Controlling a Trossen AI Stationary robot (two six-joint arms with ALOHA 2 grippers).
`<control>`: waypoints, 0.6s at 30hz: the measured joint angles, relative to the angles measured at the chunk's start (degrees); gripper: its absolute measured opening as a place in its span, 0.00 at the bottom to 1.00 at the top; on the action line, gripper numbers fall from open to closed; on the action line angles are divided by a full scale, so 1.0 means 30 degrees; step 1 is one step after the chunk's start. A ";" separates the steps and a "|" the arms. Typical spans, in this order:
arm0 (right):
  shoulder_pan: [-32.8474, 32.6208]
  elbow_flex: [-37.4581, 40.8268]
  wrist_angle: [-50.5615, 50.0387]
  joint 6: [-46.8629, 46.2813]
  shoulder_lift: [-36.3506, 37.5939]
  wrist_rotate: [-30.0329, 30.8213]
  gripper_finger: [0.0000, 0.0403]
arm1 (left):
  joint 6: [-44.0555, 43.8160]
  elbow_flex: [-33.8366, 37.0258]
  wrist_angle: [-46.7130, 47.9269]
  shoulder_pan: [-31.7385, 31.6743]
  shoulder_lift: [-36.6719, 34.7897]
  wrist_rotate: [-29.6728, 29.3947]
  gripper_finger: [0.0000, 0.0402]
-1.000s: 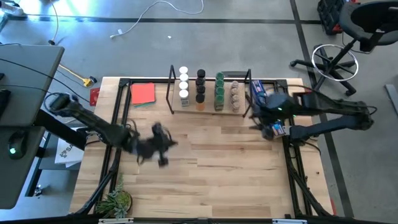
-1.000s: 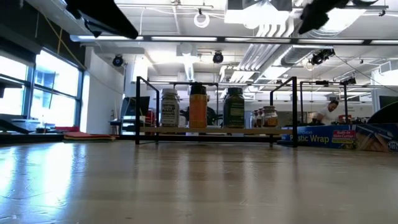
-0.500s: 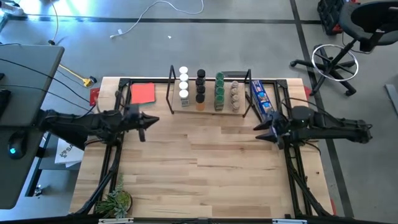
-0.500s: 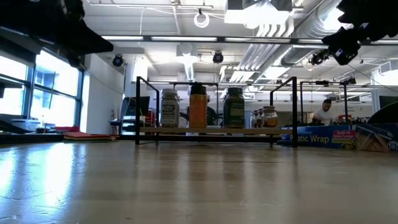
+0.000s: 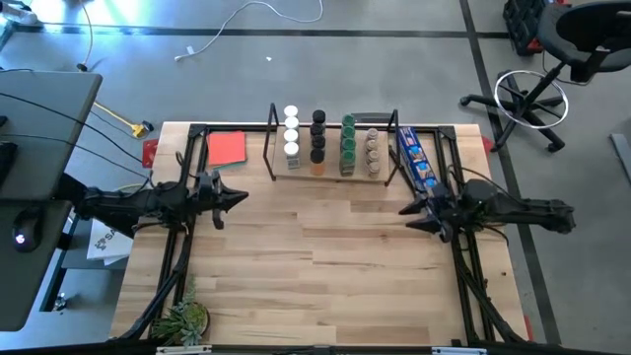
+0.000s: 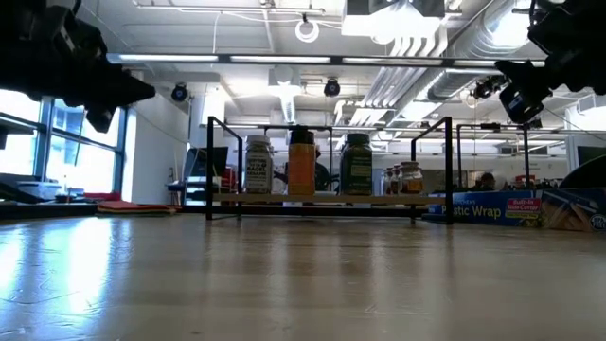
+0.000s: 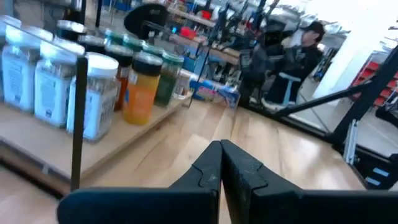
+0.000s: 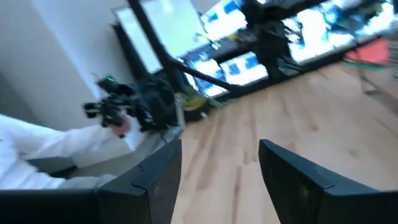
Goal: Shelf spices
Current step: Return to Home Position
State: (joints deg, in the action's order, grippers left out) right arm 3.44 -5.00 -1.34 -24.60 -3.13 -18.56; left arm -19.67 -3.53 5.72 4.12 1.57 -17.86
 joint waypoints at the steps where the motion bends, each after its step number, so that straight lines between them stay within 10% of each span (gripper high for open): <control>1: 0.0000 0.0500 0.0994 0.0006 0.0097 -0.0258 0.51 | 0.0226 0.0110 -0.0337 0.0000 -0.0055 0.0047 0.01; 18: 0.0233 0.1482 0.1081 0.1673 -0.0232 0.3747 0.51 | 0.1774 0.0968 -0.2892 -0.0007 0.0127 0.0355 0.01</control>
State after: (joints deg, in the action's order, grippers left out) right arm 4.14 -0.56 1.91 -19.58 -3.83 -7.32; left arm -14.35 -0.62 -2.96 4.10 1.96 -16.80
